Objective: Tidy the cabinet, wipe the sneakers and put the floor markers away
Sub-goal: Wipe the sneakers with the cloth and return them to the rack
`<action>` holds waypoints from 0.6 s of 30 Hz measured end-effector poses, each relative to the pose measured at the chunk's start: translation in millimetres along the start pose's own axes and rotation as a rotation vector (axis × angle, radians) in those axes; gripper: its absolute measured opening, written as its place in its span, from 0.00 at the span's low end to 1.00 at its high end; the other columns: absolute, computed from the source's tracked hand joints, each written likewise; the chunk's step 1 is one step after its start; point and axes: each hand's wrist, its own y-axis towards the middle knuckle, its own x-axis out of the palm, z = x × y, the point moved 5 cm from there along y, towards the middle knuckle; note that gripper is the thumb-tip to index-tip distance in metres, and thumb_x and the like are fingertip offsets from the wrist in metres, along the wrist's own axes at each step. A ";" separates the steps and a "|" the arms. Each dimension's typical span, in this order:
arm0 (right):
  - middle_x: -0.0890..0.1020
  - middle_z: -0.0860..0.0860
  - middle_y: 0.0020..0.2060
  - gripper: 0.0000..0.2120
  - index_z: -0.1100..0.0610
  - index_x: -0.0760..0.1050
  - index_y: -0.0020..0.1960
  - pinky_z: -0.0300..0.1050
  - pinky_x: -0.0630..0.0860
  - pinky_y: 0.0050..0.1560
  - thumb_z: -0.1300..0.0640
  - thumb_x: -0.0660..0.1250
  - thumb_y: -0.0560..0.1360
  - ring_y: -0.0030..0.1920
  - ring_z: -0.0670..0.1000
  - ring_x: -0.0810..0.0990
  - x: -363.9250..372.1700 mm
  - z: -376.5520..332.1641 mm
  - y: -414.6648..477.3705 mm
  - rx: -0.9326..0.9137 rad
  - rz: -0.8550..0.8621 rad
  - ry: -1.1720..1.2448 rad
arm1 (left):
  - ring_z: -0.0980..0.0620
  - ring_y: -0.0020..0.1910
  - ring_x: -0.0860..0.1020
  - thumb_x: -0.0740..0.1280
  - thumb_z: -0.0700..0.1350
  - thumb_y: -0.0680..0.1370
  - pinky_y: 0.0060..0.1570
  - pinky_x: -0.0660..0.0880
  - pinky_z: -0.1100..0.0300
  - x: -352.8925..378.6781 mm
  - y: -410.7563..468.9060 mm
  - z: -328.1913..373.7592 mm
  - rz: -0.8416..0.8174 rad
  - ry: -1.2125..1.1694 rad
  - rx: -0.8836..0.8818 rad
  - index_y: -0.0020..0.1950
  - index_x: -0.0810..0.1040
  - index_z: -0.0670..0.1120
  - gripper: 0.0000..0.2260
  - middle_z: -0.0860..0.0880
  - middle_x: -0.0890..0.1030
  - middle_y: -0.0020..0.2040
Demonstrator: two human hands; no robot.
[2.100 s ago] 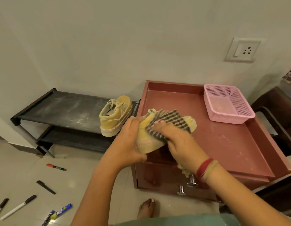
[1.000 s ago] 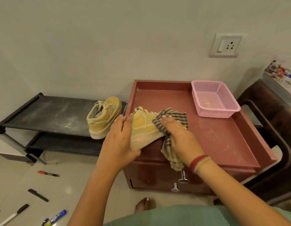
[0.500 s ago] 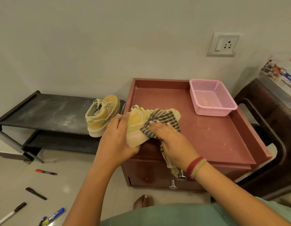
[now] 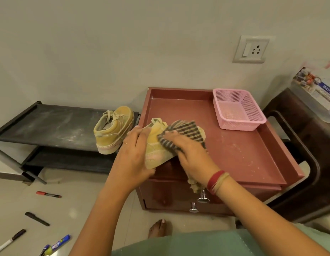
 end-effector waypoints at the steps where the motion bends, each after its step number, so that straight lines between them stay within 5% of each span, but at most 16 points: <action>1: 0.72 0.49 0.66 0.23 0.55 0.70 0.68 0.34 0.56 0.69 0.67 0.56 0.74 0.69 0.45 0.65 5.0 -6.0 -3.1 -0.043 -0.050 0.019 | 0.44 0.70 0.64 0.79 0.42 0.60 0.67 0.62 0.57 -0.7 -0.3 -0.6 0.000 -0.013 0.000 0.71 0.65 0.41 0.43 0.43 0.70 0.66; 5: 0.76 0.51 0.63 0.21 0.55 0.72 0.66 0.34 0.62 0.66 0.65 0.55 0.76 0.65 0.50 0.71 -19.3 15.6 4.3 0.114 0.139 0.018 | 0.44 0.71 0.64 0.79 0.41 0.59 0.67 0.61 0.56 -1.0 -0.1 3.0 0.009 -0.012 0.021 0.70 0.65 0.40 0.42 0.43 0.69 0.65; 11: 0.73 0.49 0.65 0.23 0.56 0.72 0.66 0.38 0.60 0.71 0.67 0.56 0.73 0.67 0.44 0.67 4.4 -6.1 1.1 -0.031 0.003 0.076 | 0.45 0.73 0.60 0.77 0.40 0.61 0.69 0.62 0.53 0.1 -3.8 -1.3 0.000 -0.079 0.028 0.72 0.64 0.42 0.41 0.45 0.68 0.68; 13: 0.75 0.51 0.64 0.22 0.55 0.72 0.66 0.43 0.63 0.70 0.68 0.57 0.75 0.65 0.46 0.70 -7.7 9.7 9.1 0.066 0.085 0.067 | 0.46 0.74 0.59 0.78 0.41 0.62 0.68 0.59 0.55 1.4 -5.3 -2.5 0.008 -0.081 0.030 0.72 0.63 0.42 0.42 0.46 0.67 0.68; 18: 0.76 0.50 0.62 0.23 0.56 0.73 0.65 0.33 0.63 0.66 0.72 0.57 0.74 0.63 0.44 0.71 -40.5 4.1 18.4 0.124 0.346 0.099 | 0.47 0.76 0.56 0.77 0.39 0.62 0.71 0.56 0.53 2.5 -6.3 -0.7 0.013 -0.084 0.060 0.73 0.62 0.44 0.43 0.47 0.66 0.69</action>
